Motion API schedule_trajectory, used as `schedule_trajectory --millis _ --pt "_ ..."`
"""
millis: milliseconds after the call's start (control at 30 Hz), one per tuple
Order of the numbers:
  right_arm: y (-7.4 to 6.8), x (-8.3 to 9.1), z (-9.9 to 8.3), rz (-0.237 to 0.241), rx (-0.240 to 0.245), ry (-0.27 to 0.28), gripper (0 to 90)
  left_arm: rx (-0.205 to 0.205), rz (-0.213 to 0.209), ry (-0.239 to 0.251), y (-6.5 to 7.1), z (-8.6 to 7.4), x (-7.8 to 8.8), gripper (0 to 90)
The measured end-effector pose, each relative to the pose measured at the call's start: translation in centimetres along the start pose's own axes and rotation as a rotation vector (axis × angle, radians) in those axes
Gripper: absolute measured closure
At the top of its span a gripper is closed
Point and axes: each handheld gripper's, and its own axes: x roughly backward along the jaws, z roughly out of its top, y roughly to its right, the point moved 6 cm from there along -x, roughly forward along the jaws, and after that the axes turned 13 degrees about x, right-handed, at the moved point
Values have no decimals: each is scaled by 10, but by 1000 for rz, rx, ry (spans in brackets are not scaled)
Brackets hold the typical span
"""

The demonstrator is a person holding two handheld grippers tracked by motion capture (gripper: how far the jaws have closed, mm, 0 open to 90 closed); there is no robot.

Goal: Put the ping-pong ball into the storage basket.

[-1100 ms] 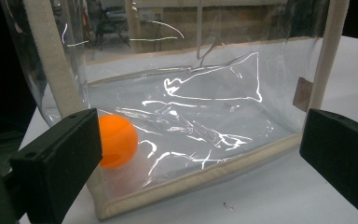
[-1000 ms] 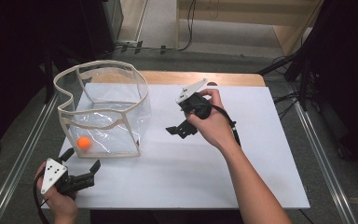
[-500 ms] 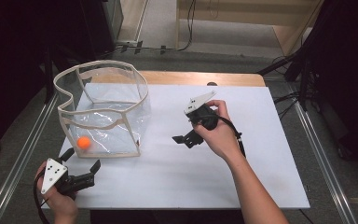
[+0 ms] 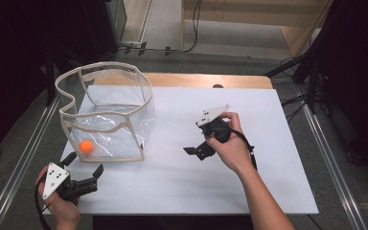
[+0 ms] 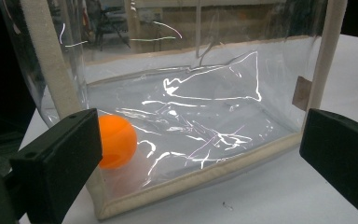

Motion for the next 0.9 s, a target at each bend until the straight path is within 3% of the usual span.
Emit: schedule_trajectory --millis 467,900 --pt "-8 5 -31 -8 -38 21 0 -5 -4 1 1 0 0 0" --pt "-14 11 -55 -24 -55 72 0 -9 -4 0 1 0 0 0"
